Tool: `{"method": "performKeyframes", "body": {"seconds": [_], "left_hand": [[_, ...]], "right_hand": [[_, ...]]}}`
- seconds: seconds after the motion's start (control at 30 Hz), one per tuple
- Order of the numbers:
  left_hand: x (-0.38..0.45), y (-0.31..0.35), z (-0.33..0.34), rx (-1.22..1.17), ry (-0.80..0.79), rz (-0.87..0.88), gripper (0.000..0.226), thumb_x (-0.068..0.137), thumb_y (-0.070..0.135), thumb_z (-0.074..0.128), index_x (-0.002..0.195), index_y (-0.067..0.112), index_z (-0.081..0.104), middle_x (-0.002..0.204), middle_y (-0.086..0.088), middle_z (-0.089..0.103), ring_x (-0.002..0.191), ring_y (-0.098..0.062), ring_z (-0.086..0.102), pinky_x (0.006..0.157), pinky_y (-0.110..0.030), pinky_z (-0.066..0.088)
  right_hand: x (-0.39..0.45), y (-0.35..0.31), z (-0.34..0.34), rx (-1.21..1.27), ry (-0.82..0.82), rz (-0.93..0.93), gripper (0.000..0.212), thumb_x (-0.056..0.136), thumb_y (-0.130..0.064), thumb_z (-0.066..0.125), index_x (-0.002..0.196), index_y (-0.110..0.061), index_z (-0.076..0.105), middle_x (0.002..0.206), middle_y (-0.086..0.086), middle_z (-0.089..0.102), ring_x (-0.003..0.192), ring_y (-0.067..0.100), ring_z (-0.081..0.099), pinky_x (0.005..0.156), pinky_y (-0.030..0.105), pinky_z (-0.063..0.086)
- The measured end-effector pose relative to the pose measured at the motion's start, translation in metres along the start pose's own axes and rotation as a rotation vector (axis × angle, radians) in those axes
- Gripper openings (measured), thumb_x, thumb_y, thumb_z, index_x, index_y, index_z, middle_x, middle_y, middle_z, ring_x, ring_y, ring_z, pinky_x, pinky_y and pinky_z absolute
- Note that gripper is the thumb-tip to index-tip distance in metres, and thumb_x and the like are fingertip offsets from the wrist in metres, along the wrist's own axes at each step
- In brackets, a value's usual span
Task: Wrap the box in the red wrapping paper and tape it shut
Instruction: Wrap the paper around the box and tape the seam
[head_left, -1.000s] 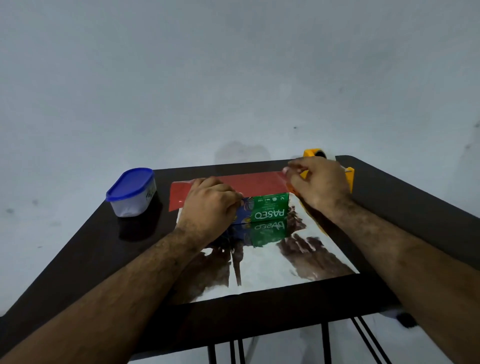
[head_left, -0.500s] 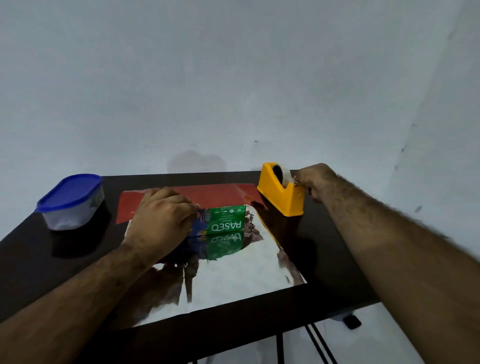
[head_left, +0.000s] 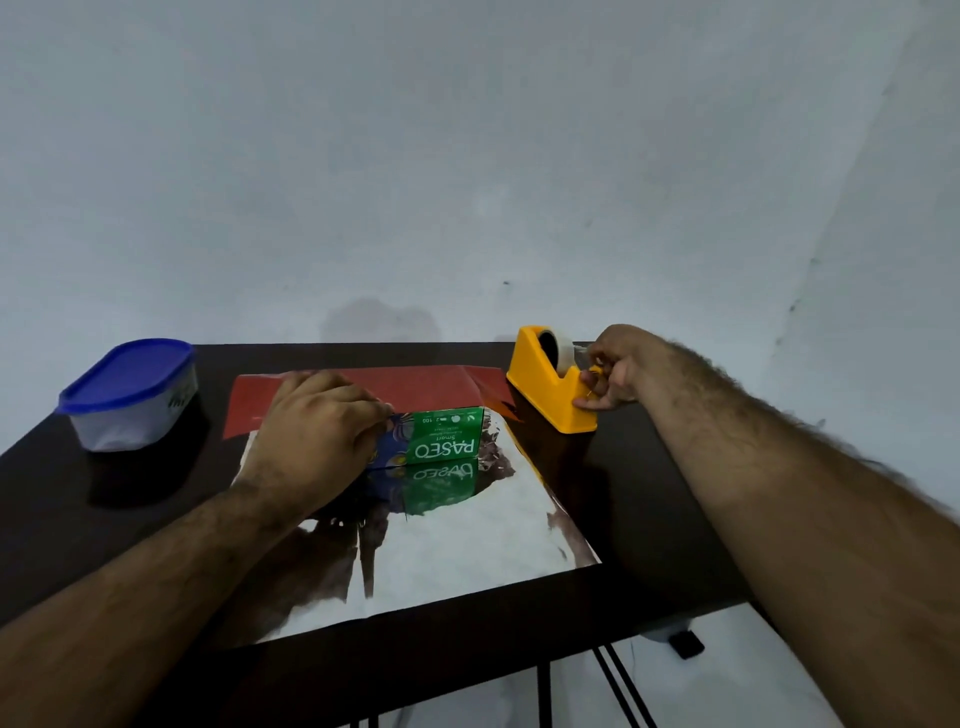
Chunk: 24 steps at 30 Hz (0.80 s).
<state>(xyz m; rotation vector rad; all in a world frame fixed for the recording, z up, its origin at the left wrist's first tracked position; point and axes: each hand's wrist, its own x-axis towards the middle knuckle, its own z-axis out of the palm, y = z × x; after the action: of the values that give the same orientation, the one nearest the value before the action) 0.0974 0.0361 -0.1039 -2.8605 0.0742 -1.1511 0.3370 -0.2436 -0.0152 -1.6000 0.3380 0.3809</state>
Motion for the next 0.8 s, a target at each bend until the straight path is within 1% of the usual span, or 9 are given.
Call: {"method": "performKeyframes", "body": {"seconds": [0.07, 0.13, 0.27, 0.33, 0.43, 0.53, 0.63, 0.7, 0.8], "left_hand": [[0.0, 0.0, 0.0, 0.0, -0.005, -0.007, 0.046, 0.092, 0.04, 0.044, 0.104, 0.023, 0.085, 0.101, 0.007, 0.081, 0.097, -0.026, 0.069, 0.089, -0.042, 0.044], [0.001, 0.001, 0.0, 0.006, -0.011, -0.013, 0.047, 0.092, 0.04, 0.043, 0.105, 0.023, 0.085, 0.101, 0.007, 0.081, 0.097, -0.026, 0.069, 0.089, -0.042, 0.043], [0.0, 0.001, 0.001, 0.001, -0.002, -0.022, 0.046, 0.091, 0.039, 0.044, 0.103, 0.023, 0.085, 0.099, 0.008, 0.081, 0.096, -0.027, 0.069, 0.088, -0.042, 0.043], [0.0, 0.002, 0.001, 0.002, -0.007, -0.024, 0.045, 0.091, 0.038, 0.045, 0.103, 0.023, 0.085, 0.1, 0.008, 0.081, 0.097, -0.027, 0.069, 0.089, -0.043, 0.044], [0.0, 0.001, 0.0, 0.009, -0.006, -0.02, 0.044, 0.09, 0.037, 0.046, 0.103, 0.024, 0.085, 0.101, 0.007, 0.081, 0.097, -0.028, 0.069, 0.09, -0.045, 0.045], [0.0, 0.001, 0.002, 0.014, 0.006, -0.012, 0.044, 0.089, 0.036, 0.046, 0.102, 0.023, 0.085, 0.101, 0.007, 0.081, 0.097, -0.03, 0.069, 0.089, -0.045, 0.045], [0.0, 0.0, 0.003, 0.012, 0.007, -0.009, 0.044, 0.089, 0.037, 0.045, 0.103, 0.023, 0.085, 0.101, 0.007, 0.081, 0.098, -0.03, 0.069, 0.089, -0.045, 0.044], [0.0, 0.0, 0.003, 0.017, 0.007, -0.006, 0.043, 0.09, 0.037, 0.047, 0.104, 0.023, 0.085, 0.102, 0.007, 0.081, 0.099, -0.03, 0.069, 0.09, -0.046, 0.043], [0.0, 0.0, 0.003, 0.032, 0.009, -0.007, 0.036, 0.089, 0.034, 0.054, 0.105, 0.024, 0.085, 0.103, 0.007, 0.081, 0.1, -0.029, 0.068, 0.09, -0.044, 0.041]], "right_hand": [[0.001, 0.002, -0.003, 0.107, -0.031, 0.023, 0.015, 0.1, -0.01, 0.063, 0.086, -0.009, 0.059, 0.085, 0.003, 0.048, 0.075, 0.023, 0.057, 0.087, 0.07, 0.051], [0.003, 0.004, -0.007, 0.217, -0.066, 0.036, 0.018, 0.102, -0.013, 0.06, 0.084, -0.008, 0.06, 0.088, 0.004, 0.049, 0.076, 0.025, 0.056, 0.101, 0.074, 0.044], [-0.007, 0.006, -0.007, 0.34, -0.103, 0.047, 0.011, 0.104, -0.014, 0.059, 0.099, -0.006, 0.065, 0.117, 0.007, 0.051, 0.077, 0.026, 0.055, 0.112, 0.073, 0.034], [-0.011, 0.01, -0.008, 0.368, -0.106, 0.034, 0.016, 0.105, -0.015, 0.058, 0.093, -0.005, 0.063, 0.124, 0.008, 0.051, 0.077, 0.025, 0.055, 0.115, 0.071, 0.031], [-0.012, 0.018, -0.01, 0.418, -0.102, 0.002, 0.015, 0.102, -0.01, 0.057, 0.087, -0.007, 0.06, 0.119, 0.008, 0.057, 0.077, 0.025, 0.06, 0.117, 0.07, 0.03], [-0.013, 0.03, -0.011, 0.397, -0.134, -0.061, 0.011, 0.1, -0.005, 0.047, 0.097, -0.007, 0.057, 0.123, 0.011, 0.057, 0.078, 0.024, 0.063, 0.118, 0.067, 0.033], [-0.017, 0.043, -0.013, 0.31, -0.135, -0.156, 0.025, 0.097, -0.002, 0.046, 0.12, -0.008, 0.054, 0.121, 0.01, 0.057, 0.08, 0.025, 0.072, 0.112, 0.067, 0.041], [-0.022, 0.048, -0.013, 0.243, -0.118, -0.219, 0.025, 0.099, -0.004, 0.048, 0.123, -0.009, 0.055, 0.112, 0.008, 0.058, 0.081, 0.025, 0.074, 0.11, 0.067, 0.043], [-0.022, 0.052, -0.013, 0.2, -0.073, -0.248, 0.024, 0.101, -0.011, 0.053, 0.124, -0.01, 0.06, 0.116, 0.007, 0.06, 0.085, 0.025, 0.074, 0.104, 0.069, 0.048]]}}
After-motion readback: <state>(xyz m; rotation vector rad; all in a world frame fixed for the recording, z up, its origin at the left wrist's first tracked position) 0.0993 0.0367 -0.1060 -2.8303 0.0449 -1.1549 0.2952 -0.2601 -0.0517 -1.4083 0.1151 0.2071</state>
